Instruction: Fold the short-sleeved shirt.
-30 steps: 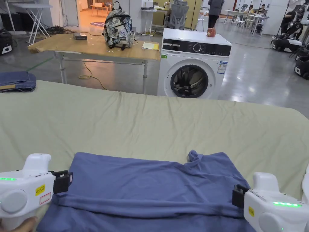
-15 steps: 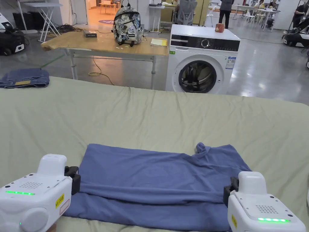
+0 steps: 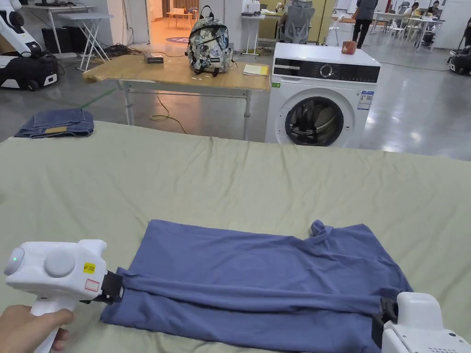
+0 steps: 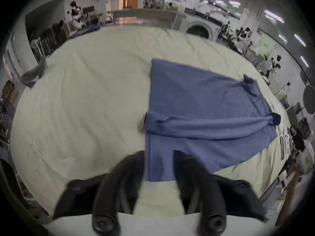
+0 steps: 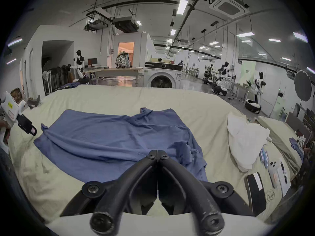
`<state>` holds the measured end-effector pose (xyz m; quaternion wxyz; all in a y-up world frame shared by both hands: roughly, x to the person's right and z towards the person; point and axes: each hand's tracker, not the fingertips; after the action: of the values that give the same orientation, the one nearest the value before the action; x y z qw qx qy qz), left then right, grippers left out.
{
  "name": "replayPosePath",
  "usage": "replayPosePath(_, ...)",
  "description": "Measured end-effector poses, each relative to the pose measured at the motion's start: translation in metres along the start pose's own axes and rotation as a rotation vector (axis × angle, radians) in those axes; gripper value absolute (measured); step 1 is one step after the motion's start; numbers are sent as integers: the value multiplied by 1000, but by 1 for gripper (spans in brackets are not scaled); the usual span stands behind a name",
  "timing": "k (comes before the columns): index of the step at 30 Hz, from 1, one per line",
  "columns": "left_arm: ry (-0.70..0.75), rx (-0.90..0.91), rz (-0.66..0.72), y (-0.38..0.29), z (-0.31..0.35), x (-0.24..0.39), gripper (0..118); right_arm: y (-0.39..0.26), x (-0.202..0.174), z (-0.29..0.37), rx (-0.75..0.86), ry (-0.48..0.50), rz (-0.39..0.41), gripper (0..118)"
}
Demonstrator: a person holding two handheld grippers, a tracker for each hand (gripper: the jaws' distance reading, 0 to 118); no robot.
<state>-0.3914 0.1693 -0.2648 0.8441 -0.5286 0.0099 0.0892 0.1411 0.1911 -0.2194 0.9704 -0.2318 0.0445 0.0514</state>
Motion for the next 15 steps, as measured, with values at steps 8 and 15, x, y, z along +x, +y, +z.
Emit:
replayPosePath(8, 113, -134, -39, -10, -40, 7, 52, -6, 9, -2, -34, -17, 26, 0)
replayPosePath(15, 159, -86, -105, -14, -41, 29, 13, -8, 11, -10, -69, -7, 35, 0)
